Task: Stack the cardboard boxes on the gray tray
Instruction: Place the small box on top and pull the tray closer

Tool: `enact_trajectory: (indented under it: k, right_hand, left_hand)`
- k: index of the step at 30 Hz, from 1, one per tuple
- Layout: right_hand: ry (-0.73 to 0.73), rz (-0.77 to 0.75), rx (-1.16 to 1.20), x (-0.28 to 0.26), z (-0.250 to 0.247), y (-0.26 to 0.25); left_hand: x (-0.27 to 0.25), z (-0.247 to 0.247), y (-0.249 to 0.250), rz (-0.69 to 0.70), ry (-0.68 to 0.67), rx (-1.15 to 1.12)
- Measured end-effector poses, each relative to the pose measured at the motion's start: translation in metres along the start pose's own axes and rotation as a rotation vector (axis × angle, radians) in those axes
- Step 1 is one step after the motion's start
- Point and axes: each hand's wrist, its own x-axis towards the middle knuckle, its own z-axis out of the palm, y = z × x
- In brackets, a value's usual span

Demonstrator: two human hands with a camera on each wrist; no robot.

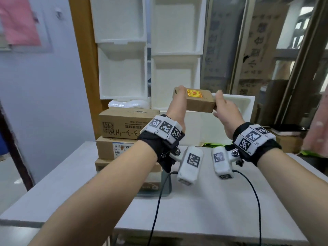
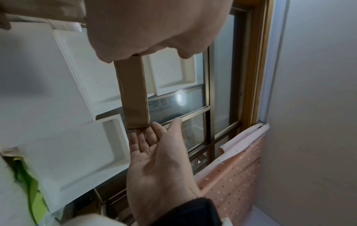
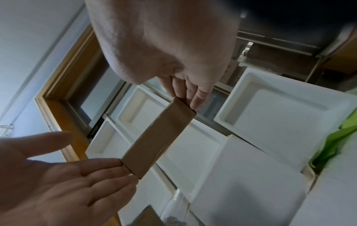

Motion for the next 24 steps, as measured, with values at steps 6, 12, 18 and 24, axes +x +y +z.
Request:
enact_trajectory:
  k: [6, 12, 18, 24]
  right_hand:
    - [-0.047, -0.057, 0.036, -0.036, 0.026, -0.040]
    - [-0.112, -0.097, 0.045, -0.062, 0.071, -0.060]
    - [-0.161, -0.107, 0.023, -0.074, 0.113, -0.068]
    - [-0.198, -0.108, -0.007, -0.074, 0.136, -0.069]
  left_hand:
    - [-0.017, -0.044, 0.025, 0.086, 0.019, 0.052]
    - [-0.025, -0.107, 0.039, 0.089, 0.065, 0.096]
    - [-0.017, -0.164, 0.043, 0.091, 0.134, 0.112]
    - [-0.009, -0.189, 0.044, 0.063, 0.149, 0.136]
